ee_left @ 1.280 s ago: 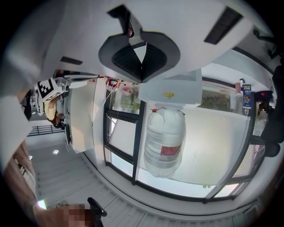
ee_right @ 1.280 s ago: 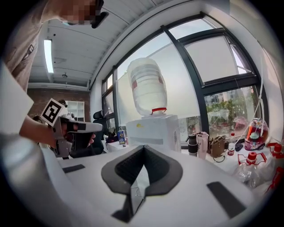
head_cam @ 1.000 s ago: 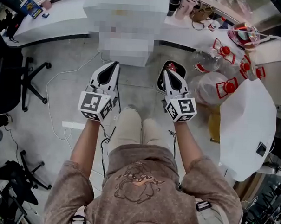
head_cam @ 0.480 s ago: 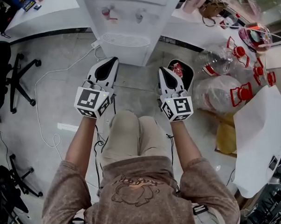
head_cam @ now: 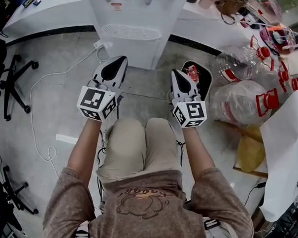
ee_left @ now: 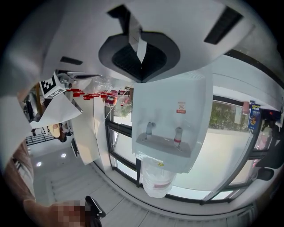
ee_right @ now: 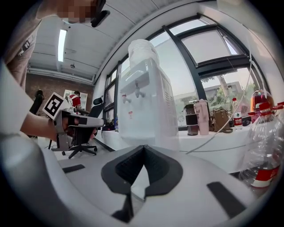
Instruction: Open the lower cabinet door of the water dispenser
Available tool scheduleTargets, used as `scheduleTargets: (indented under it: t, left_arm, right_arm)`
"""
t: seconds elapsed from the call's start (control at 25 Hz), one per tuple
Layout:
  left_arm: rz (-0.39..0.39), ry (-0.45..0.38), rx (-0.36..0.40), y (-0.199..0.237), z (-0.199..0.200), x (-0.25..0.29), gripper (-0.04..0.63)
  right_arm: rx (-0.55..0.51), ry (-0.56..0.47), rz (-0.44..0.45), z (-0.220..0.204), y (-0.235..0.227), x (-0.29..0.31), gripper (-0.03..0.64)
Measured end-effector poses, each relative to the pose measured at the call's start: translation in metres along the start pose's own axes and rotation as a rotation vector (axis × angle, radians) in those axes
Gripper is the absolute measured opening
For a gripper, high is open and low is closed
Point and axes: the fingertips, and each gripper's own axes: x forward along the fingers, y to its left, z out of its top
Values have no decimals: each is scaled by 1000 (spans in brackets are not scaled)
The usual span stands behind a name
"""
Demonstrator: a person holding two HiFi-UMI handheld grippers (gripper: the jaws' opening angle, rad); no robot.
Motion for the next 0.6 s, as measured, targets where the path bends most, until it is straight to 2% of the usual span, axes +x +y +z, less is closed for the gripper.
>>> scheduleTargets:
  t: [0.24,0.6]
  left_arm:
    - [2,-17,11,-8,-15,3,12]
    - [-17,-19,11,-23,-19,3,12]
  right_arm:
    - [-21,-17,10,-19,-3,1,6]
    - [-15,-32,18,-20,-1,2,0]
